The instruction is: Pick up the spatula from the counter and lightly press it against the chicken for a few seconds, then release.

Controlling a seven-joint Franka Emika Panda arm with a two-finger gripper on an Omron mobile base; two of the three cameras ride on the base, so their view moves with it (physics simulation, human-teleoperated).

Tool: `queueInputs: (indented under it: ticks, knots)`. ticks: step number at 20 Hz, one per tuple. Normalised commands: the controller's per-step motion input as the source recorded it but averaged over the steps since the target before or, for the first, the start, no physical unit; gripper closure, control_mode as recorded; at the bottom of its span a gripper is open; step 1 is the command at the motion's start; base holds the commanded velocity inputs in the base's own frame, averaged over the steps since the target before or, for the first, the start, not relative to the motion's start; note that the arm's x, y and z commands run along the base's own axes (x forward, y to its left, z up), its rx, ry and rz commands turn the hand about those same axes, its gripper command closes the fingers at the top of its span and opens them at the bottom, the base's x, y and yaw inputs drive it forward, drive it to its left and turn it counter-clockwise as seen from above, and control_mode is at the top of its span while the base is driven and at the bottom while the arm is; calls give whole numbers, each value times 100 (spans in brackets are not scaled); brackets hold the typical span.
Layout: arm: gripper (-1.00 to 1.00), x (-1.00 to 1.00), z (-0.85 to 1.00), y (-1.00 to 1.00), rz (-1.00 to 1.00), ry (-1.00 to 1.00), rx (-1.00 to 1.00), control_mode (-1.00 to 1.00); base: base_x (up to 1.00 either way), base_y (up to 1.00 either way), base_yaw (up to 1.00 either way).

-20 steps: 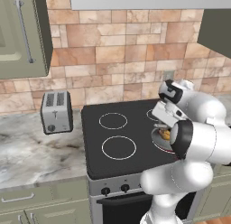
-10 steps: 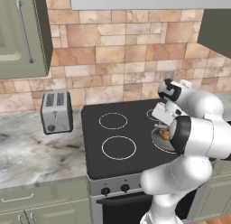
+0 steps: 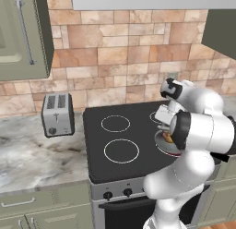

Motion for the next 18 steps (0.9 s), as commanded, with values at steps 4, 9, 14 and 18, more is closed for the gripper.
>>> queueInputs:
  ticks: [4,9,14,18]
  knots:
    - [100,-1,-18,0,0,10,4,-100,0,0,0]
    - [100,0,-17,0,0,10,4,-100,0,0,0]
    - [100,-3,-15,0,0,9,4,-100,0,0,0]
    - [100,-6,-15,0,0,8,4,-100,0,0,0]
